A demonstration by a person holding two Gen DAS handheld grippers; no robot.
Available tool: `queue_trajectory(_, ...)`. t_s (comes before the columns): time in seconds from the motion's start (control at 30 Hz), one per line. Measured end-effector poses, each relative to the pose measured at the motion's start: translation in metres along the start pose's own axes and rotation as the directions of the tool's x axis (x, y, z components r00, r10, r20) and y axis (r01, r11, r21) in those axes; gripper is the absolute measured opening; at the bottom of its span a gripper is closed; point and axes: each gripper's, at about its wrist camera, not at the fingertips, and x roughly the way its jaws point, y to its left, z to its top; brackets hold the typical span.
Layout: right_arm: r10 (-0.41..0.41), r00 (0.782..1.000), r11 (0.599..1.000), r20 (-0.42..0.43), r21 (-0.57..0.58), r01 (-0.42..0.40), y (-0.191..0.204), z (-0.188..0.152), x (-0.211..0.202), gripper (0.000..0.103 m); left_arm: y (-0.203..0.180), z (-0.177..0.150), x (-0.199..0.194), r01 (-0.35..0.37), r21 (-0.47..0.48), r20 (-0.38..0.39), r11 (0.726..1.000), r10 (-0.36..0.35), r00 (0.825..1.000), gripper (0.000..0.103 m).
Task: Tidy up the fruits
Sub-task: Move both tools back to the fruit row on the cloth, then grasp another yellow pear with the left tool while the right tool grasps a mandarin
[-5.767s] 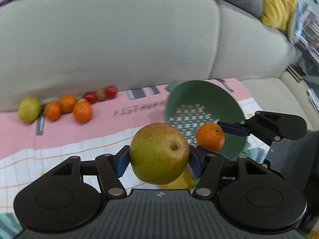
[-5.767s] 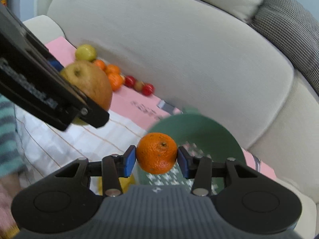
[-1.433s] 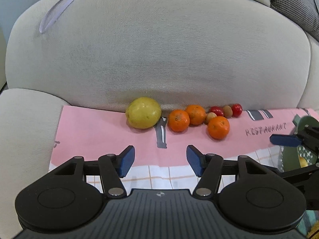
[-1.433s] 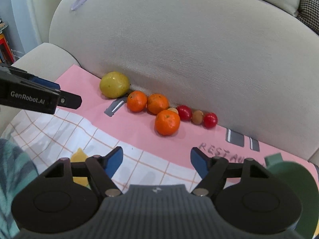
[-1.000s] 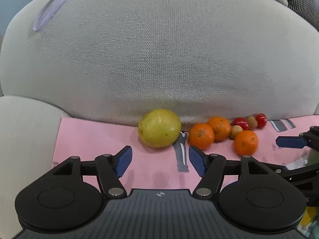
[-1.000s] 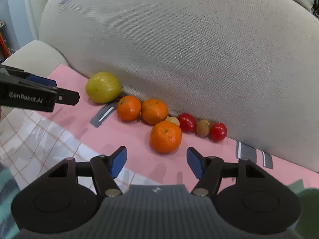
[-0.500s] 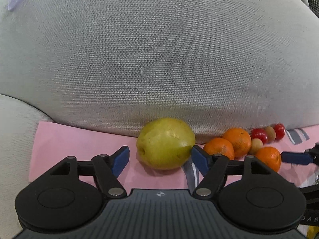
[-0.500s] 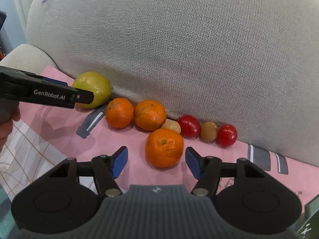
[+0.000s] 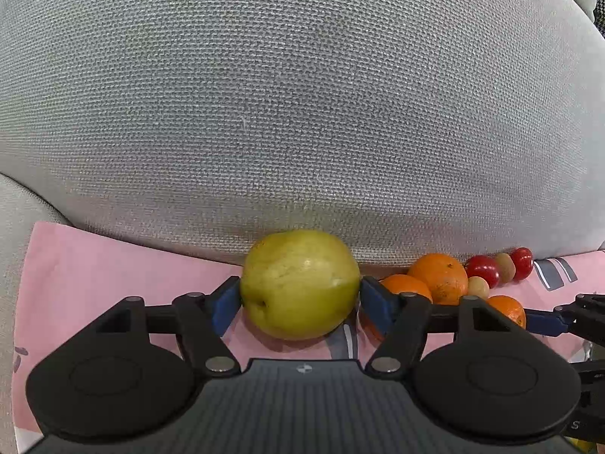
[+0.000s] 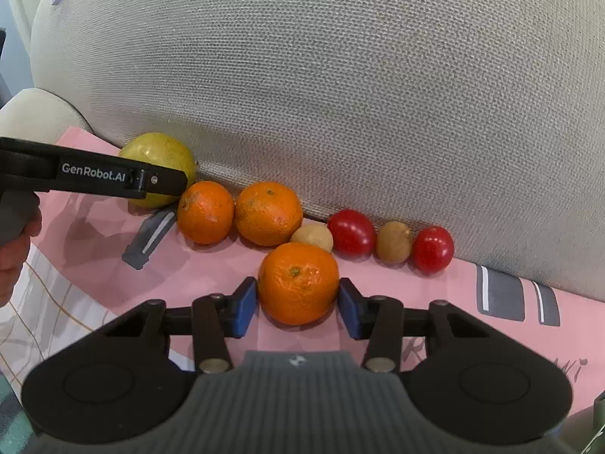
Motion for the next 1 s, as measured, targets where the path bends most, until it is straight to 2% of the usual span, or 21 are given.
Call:
queue_trajectory(0.4, 0.04, 0.999, 0.999, -0.022, -0.028, -0.04, 0.006, -0.019, -0.02, 0.043, -0.006, -0.018, -0.034, -0.051, -0.049, -0.029, 0.998, 0.049, 0.998, 0.078)
queue_trajectory(0.6, 0.055, 0.998, 0.998, -0.031, -0.042, -0.056, 0.008, -0.036, -0.04, 0.042, -0.008, -0.038, -0.07, -0.018, -0.114, -0.035, 0.993, 0.014, 0.999, 0.078)
queue_trajectory(0.77, 0.057, 0.998, 0.997, -0.03, -0.053, -0.059, 0.013, -0.052, -0.061, 0.042, -0.018, -0.054, -0.095, -0.013, -0.124, -0.043, 0.992, 0.008, 0.999, 0.078)
queue_trajectory(1.0, 0.061, 0.998, 0.995, -0.012, -0.073, -0.061, 0.013, -0.071, -0.089, 0.042, -0.042, -0.061, -0.127, 0.048, -0.116, -0.023, 0.992, -0.051, 0.998, 0.078)
